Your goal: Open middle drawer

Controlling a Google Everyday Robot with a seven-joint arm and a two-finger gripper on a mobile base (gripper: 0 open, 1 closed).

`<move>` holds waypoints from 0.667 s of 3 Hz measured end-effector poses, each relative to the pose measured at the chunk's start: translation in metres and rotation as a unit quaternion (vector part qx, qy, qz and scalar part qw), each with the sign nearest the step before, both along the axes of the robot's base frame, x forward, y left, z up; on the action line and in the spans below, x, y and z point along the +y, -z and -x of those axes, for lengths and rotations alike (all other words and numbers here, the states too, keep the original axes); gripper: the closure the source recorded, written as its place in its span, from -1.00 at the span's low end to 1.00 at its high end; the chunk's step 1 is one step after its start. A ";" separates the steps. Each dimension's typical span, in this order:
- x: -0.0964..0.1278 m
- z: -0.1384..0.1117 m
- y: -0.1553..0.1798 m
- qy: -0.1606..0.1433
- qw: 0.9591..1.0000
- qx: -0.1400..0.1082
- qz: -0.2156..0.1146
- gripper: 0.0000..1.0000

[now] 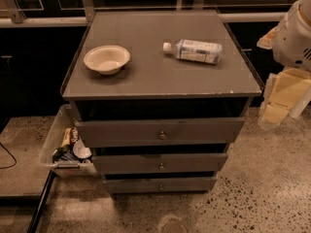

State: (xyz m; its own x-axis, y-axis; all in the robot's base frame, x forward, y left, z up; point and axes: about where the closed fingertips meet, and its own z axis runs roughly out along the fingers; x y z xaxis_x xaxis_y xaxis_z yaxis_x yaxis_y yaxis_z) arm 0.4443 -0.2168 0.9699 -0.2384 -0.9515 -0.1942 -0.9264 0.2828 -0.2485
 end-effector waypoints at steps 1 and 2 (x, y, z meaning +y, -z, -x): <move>0.000 -0.007 0.045 -0.010 1.000 0.027 -0.005 -1.00; 0.004 -0.003 0.113 -0.046 0.997 0.055 -0.034 -1.00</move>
Offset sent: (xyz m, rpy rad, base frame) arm -0.0039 0.0047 -0.2052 0.1559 0.1587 0.2172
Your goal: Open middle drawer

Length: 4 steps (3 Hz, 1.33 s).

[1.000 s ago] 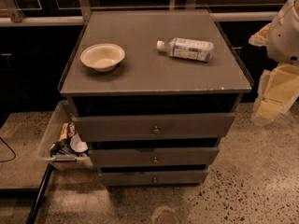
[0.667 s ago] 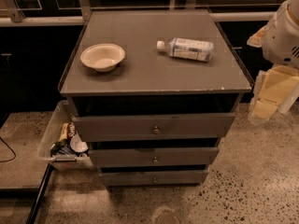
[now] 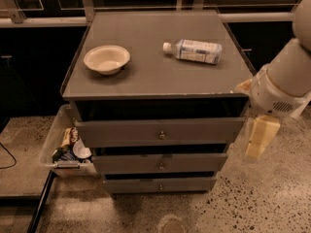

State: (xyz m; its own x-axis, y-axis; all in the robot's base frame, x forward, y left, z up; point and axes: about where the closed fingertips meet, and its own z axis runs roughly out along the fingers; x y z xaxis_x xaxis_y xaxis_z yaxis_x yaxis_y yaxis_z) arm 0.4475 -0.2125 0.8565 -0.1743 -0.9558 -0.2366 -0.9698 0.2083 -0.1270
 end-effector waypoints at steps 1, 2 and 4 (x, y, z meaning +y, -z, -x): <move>0.001 0.008 0.058 -0.039 0.998 0.011 -0.039 -1.00; -0.001 0.008 0.061 -0.071 0.997 -0.002 -0.036 -1.00; 0.000 0.010 0.095 -0.063 0.996 0.025 -0.056 -1.00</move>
Offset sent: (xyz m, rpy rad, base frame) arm -0.0066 0.0018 -0.0509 0.0665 0.0216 0.0659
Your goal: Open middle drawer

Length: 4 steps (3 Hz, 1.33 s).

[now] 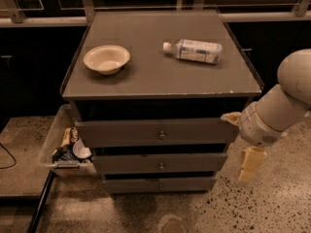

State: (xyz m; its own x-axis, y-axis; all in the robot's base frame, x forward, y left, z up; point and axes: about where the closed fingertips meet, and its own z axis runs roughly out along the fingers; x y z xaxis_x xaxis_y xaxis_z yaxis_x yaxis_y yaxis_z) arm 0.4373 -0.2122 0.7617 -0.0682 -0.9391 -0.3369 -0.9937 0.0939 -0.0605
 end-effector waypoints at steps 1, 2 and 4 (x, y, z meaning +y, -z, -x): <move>0.007 0.005 0.058 -0.007 1.000 0.009 -0.025 -1.00; 0.013 0.004 0.118 -0.011 0.998 -0.017 -0.056 -1.00; 0.022 -0.014 0.178 -0.015 0.995 -0.034 -0.089 -1.00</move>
Offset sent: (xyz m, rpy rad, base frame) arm 0.0242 0.0166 -0.1862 0.1935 -0.2142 -0.0155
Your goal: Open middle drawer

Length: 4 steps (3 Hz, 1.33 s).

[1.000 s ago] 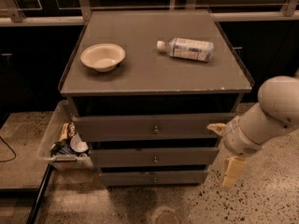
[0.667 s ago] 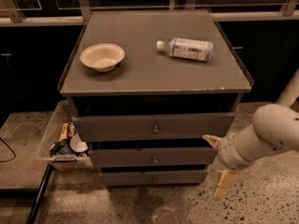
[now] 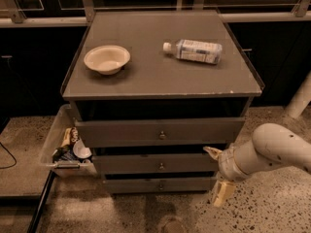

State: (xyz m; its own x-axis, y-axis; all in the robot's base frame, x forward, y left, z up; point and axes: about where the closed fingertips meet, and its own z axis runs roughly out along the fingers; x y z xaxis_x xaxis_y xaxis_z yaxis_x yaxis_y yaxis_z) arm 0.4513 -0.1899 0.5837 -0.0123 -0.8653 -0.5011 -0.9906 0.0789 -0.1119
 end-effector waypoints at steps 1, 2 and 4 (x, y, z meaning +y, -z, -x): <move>-0.001 0.000 0.008 0.006 1.000 0.007 -0.010 -1.00; -0.008 -0.017 0.043 0.019 1.000 0.001 -0.023 -1.00; -0.011 -0.071 0.130 0.018 0.998 -0.039 -0.052 -1.00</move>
Offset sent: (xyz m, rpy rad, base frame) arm 0.0416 -0.0179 -0.1005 0.0946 -0.0040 -0.0862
